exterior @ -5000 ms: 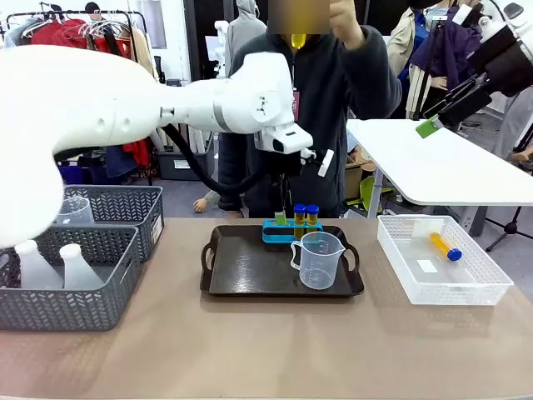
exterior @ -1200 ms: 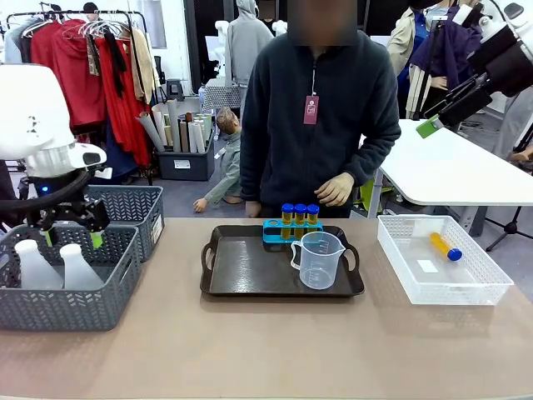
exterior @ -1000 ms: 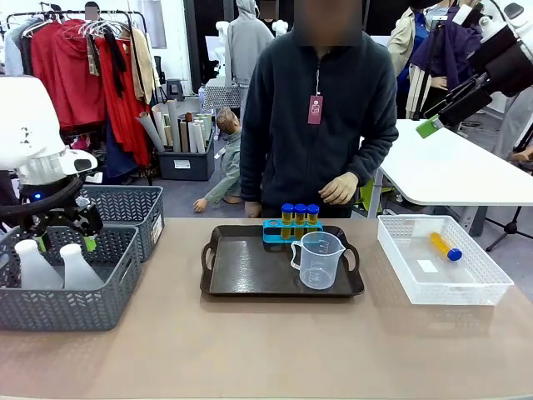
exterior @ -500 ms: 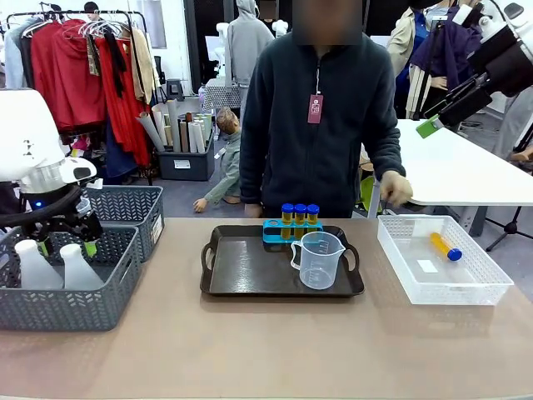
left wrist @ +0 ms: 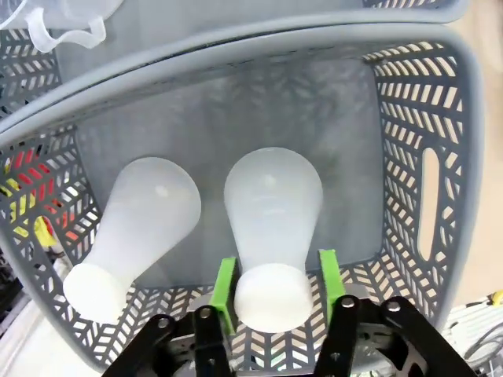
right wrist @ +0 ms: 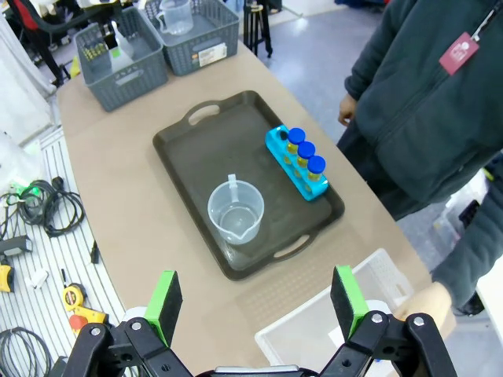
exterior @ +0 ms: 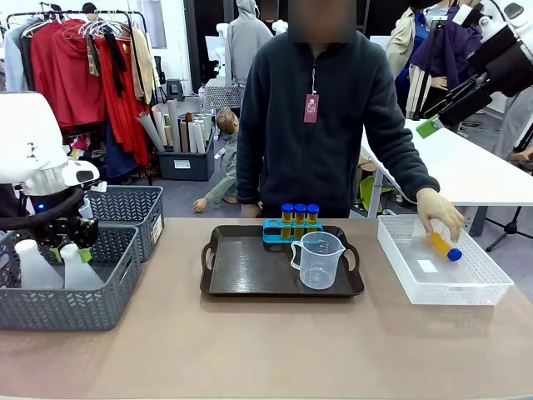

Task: Prepare the laboratory tools.
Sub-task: Pick up one Small flask and place it on the Handle tray.

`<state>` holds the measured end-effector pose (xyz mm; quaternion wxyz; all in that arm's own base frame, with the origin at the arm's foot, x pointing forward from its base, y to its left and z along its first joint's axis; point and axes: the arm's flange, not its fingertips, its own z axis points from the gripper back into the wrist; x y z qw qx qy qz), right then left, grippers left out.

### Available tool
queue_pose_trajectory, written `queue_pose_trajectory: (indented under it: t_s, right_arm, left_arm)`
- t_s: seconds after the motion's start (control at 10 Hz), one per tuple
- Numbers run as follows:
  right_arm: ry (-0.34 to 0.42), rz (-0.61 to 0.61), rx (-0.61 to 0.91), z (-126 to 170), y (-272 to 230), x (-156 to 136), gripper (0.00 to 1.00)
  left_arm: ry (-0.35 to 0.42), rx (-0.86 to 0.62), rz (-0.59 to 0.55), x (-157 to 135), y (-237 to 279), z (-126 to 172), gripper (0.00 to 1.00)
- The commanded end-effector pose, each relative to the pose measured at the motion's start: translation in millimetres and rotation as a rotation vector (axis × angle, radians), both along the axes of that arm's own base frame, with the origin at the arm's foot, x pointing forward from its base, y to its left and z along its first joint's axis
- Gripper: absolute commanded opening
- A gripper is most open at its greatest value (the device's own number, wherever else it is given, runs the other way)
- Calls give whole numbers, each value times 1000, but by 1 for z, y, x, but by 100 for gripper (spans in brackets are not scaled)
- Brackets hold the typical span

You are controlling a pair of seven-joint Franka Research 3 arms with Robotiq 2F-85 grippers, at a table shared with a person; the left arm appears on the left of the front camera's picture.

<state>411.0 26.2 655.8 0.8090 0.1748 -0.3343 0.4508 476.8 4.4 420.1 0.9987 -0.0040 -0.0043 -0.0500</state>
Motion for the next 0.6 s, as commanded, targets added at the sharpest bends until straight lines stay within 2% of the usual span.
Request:
queue_pose_trajectory:
  t_s: [0.0,0.3,0.5]
  right_arm:
    - [-6,12,23,1,0,1,100]
    - [-6,12,23,1,0,1,100]
    - [-6,12,23,1,0,1,100]
  left_arm:
    - [-12,-24,-6,-3,2,2,0]
    - [-26,-17,-5,-4,0,12,0]
    - [-41,-47,-49,0,-10,44,0]
